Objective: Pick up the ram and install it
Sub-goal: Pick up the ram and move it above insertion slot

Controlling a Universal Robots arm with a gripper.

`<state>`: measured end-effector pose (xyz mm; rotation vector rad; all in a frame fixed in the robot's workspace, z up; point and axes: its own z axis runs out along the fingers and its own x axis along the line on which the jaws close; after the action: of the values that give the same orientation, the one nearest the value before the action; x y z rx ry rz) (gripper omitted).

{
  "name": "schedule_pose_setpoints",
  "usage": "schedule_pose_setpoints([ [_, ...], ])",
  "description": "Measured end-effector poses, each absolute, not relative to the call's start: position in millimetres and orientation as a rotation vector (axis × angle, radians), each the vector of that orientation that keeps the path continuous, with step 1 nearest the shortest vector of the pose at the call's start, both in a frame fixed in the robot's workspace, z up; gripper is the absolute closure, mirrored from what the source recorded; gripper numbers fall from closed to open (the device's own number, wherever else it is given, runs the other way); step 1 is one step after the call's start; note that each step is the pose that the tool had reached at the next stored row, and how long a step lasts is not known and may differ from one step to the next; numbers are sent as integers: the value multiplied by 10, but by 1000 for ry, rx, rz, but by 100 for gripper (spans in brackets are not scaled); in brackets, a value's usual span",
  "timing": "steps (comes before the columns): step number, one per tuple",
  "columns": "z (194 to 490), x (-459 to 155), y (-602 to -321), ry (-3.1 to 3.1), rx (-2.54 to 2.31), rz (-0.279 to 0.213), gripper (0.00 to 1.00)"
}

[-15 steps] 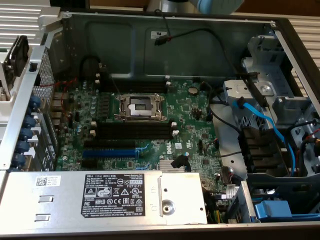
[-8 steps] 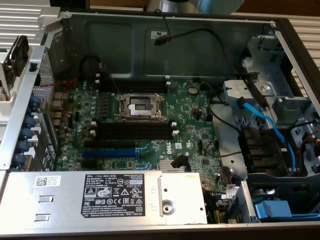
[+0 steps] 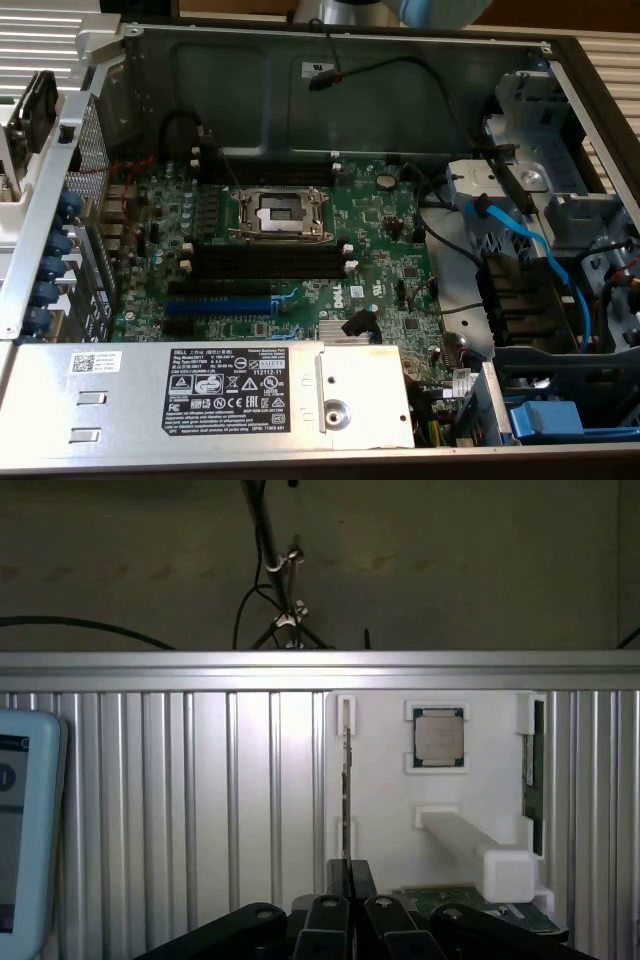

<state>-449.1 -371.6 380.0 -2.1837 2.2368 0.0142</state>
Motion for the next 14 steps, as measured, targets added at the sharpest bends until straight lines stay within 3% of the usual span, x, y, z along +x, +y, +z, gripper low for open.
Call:
schedule_pose_setpoints([
  [8, 3822, -4380, -3719, 2243, -2190, 27, 88],
  [14, 3884, -4273, -3722, 2266, -2212, 79, 88],
])
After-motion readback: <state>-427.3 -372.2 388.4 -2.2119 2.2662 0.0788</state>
